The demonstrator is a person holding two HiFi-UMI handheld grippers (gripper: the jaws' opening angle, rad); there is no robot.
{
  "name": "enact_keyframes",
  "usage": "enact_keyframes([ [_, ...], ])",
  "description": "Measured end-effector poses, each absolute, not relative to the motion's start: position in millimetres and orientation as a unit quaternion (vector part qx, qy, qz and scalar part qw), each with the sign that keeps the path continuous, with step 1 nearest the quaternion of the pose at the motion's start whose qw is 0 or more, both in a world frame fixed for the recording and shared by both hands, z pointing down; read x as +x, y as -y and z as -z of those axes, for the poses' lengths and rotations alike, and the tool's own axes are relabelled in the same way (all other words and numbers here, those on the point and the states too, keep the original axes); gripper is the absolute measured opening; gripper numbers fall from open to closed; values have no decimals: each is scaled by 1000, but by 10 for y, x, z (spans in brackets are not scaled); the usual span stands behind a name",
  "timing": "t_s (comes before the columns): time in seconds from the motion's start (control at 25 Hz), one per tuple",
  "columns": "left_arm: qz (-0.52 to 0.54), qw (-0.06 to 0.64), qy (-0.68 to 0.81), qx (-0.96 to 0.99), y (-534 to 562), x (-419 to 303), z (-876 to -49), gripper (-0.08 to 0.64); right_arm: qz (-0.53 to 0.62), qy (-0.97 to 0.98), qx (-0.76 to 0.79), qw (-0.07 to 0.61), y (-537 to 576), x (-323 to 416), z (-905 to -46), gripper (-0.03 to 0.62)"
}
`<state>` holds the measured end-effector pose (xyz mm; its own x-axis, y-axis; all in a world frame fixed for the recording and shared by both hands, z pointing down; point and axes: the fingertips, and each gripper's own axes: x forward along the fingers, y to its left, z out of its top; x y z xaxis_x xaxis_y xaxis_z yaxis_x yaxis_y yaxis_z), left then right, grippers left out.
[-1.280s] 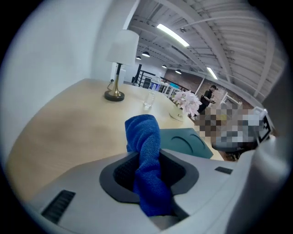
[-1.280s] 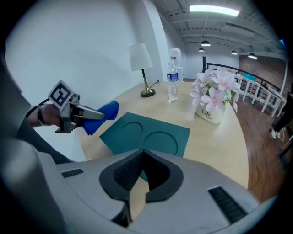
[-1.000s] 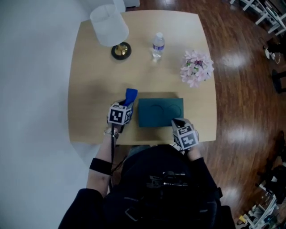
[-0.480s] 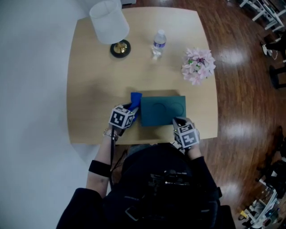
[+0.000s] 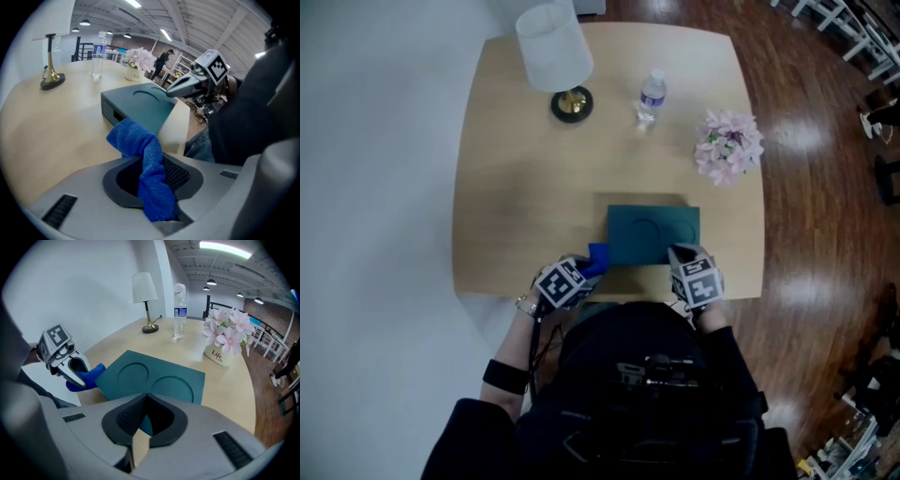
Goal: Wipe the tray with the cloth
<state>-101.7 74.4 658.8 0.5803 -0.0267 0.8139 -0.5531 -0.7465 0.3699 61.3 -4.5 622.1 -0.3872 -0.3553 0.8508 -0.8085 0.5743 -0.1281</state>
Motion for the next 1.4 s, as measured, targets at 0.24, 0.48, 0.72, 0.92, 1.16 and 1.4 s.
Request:
enact_keyframes([
  [0.24,-438,345,104,823,-1252,-1148,-6568,120,-271,793,374,397,92,620,-6102,8],
  [0.48,-389,330,292,809,-242,-1689,-6460,120,-284,784,401,380,74,799,-6068,8],
  [0.72,-376,310,355,798,616,-1504,-6618,121,-291,777,402,387,-11,817,-6141,8],
  [0.92,-418,316,310,793,555,-1249,-6906,121,-295,773,398,397,-96,815,-6176,8],
  [1.16,-431,317,229,813,118,-1033,-6834,121,-295,777,394,392,-74,800,-6180,8],
  [1.4,-435,322,179,822,-448,-953,-6671,121,-296,781,386,391,-25,784,-6197,8],
])
